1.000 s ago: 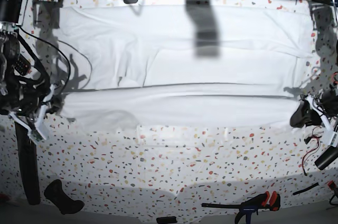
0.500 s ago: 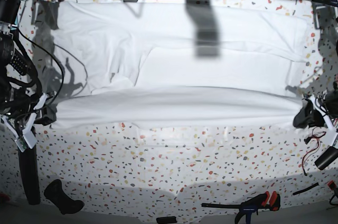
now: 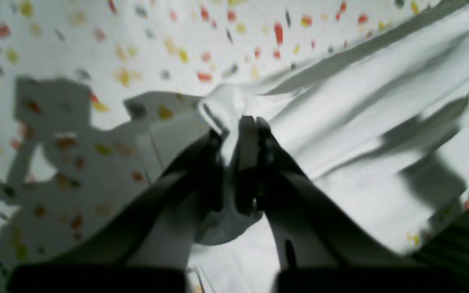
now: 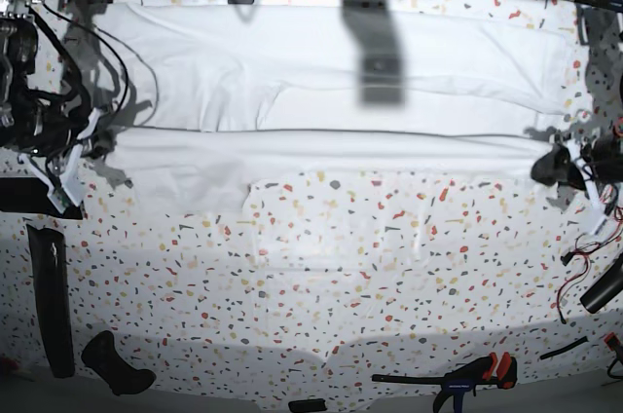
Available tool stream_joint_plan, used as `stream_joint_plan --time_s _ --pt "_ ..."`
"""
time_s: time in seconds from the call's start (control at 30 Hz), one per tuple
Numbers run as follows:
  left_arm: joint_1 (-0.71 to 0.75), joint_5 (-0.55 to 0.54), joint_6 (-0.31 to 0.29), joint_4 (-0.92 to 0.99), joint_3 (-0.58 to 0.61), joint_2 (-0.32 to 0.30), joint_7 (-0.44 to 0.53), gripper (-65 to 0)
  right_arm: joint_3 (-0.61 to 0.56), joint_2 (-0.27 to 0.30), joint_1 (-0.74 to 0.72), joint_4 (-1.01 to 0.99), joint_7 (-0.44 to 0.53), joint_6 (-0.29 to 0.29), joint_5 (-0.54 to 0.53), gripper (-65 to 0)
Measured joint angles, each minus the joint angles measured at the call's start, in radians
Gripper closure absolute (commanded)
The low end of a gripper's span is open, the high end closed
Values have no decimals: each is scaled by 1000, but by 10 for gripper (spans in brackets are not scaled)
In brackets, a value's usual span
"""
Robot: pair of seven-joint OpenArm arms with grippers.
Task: Fold the T-shirt properly
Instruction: 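Lower the folded edge onto the shirt and open both grippers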
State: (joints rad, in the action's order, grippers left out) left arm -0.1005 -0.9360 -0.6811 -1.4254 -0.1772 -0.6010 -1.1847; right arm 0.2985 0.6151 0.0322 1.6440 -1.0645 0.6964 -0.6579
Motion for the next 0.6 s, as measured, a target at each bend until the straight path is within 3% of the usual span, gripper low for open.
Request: stream_joint_plan --time_s 0.33,0.47,0.53,0.6 --pt "114 3 0 0 0 0 31 0 0 0 24 0 -56 0 -24 -16" --pt "114 3 0 0 0 0 33 -80 0 0 24 0 -62 0 -23 -256" --pt "115 3 0 0 0 0 32 -150 0 0 24 0 -63 0 -23 -319" --pt "114 6 0 0 0 0 31 -218 0 0 23 0 -63 0 -23 -328"
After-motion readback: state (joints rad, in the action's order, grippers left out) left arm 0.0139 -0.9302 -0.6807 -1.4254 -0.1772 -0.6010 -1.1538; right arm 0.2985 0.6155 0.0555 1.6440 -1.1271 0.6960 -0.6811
